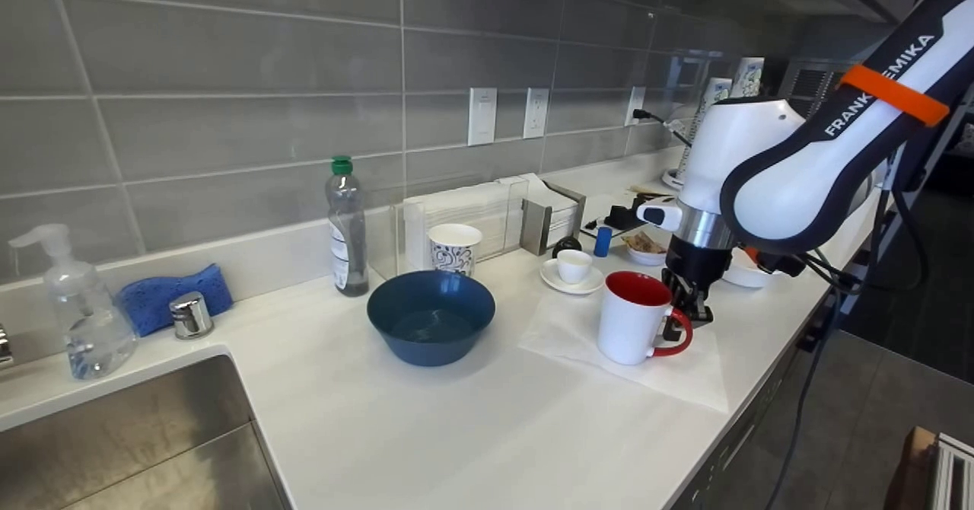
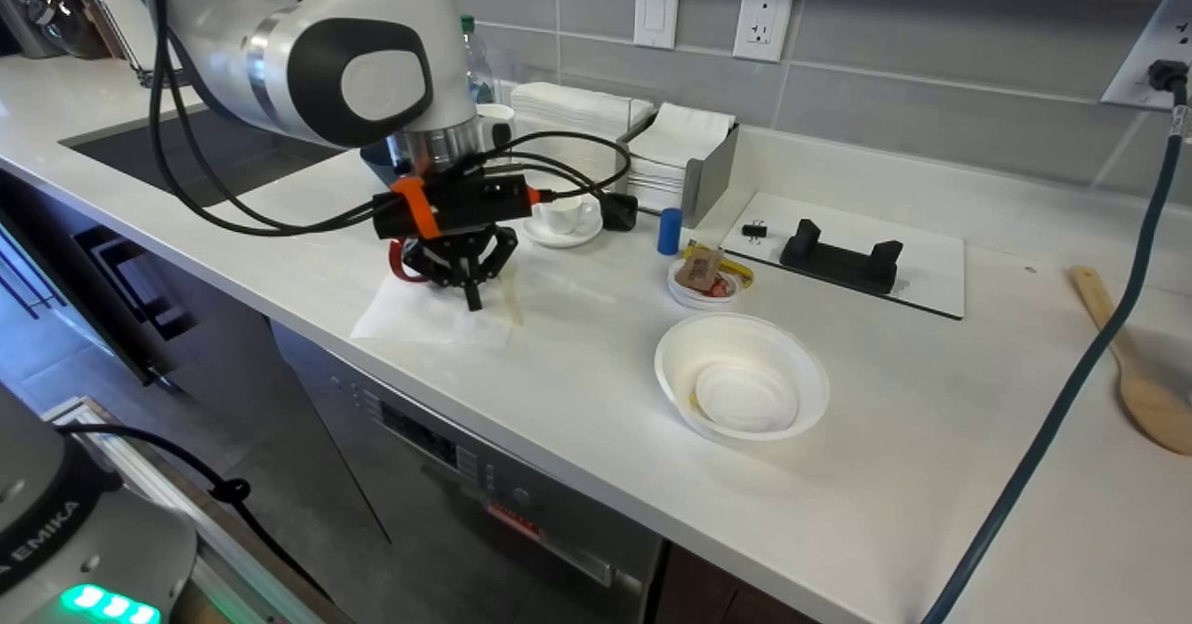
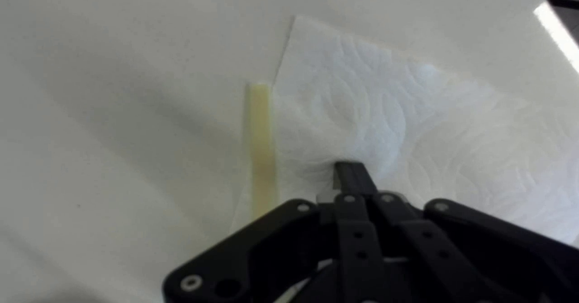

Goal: Slide the paper towel with a cup on it to the right

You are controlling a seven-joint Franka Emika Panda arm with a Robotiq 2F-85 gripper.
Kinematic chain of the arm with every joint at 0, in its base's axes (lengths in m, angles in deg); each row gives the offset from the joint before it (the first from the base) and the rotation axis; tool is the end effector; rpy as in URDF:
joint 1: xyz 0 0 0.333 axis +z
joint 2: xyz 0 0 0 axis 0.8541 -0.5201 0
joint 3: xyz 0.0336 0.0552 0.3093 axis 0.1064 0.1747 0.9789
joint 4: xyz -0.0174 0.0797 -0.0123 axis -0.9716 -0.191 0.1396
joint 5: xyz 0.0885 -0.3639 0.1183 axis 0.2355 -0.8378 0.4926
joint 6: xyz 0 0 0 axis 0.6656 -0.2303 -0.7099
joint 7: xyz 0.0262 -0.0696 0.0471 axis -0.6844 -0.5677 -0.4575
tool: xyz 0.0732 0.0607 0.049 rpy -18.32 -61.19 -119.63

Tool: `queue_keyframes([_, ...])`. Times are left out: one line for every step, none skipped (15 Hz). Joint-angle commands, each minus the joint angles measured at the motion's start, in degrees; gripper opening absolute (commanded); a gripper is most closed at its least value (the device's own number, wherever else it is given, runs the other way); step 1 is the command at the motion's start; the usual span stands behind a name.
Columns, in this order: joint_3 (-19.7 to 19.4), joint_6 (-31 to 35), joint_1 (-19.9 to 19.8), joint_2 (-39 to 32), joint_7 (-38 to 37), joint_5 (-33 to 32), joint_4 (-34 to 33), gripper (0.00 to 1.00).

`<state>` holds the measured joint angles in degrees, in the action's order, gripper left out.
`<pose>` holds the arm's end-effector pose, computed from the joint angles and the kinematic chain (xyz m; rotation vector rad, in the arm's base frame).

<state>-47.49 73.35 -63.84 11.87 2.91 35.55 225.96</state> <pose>0.3932 -0.0592 0.2224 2.8335 1.1916 -0.0188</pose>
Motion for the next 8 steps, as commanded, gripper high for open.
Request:
queue_keyframes([-0.76, 1.00, -0.39, -1.91, -1.92, -2.16, -0.04, 0.00])
queue_keyframes([-0.71, 0.90, -0.32, -1.80, -1.92, -2.17, -0.04, 0.00])
queue_keyframes([-0.67, 1.07, -0.28, -1.69, -1.89, -2.33, -0.04, 0.00])
queue_keyframes([-0.66, 0.95, -0.27, -1.54, -2.06, -2.47, -0.05, 0.00])
queue_keyframes([-0.54, 0.86, -0.15, -1.40, -1.78, -1.60, -0.04, 0.00])
queue_keyframes([-0.38, 1.09, 0.02, -1.25, -0.84, -0.24, -0.04, 0.26])
queue_keyframes([-0.20, 1.02, 0.22, -0.99, 0.18, 0.70, -0.01, 0.28])
queue_keyframes([-0.01, 1.09, 0.43, -0.53, 1.31, 1.97, 0.23, 0.33])
